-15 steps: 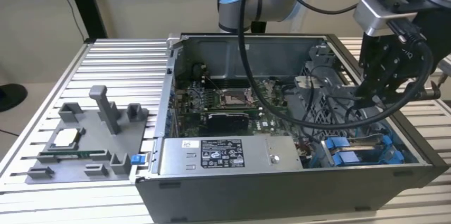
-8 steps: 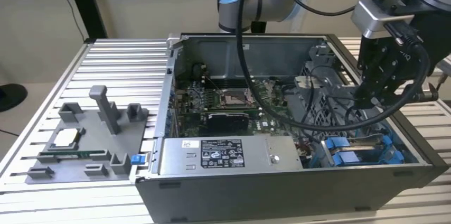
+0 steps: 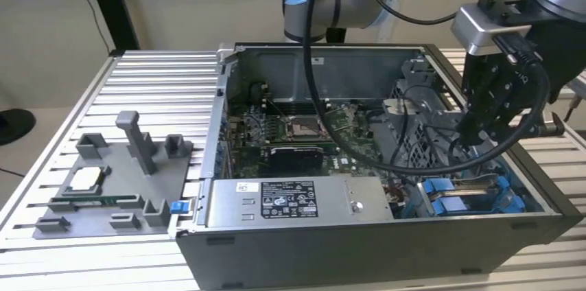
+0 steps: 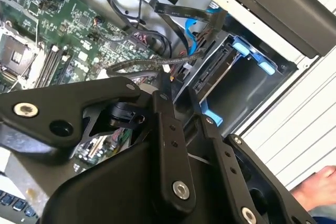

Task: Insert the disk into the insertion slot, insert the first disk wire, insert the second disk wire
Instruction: 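Insert the first disk wire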

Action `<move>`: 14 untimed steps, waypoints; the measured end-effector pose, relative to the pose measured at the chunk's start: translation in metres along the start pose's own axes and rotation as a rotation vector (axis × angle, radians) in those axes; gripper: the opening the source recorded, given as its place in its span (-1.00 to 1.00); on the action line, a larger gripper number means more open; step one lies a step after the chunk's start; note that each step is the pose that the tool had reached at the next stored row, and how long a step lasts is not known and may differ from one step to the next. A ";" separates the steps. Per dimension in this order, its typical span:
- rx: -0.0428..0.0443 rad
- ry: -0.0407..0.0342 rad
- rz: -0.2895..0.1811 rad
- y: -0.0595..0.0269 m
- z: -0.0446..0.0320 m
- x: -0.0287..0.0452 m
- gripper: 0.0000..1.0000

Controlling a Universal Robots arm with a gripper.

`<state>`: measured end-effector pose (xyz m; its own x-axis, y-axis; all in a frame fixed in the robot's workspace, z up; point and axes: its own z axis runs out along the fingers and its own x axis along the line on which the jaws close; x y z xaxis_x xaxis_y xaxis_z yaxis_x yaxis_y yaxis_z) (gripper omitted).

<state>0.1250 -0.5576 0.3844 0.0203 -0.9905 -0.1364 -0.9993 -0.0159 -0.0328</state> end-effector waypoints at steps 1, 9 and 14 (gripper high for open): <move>0.0000 0.0021 0.000 0.0001 0.0006 0.0001 -1.00; 0.0001 0.0085 0.002 0.0002 0.0018 0.0003 -1.00; 0.0001 0.0083 0.002 -0.0014 0.0032 0.0014 -1.00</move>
<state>0.1264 -0.5586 0.3811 0.0183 -0.9916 -0.1282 -0.9994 -0.0142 -0.0327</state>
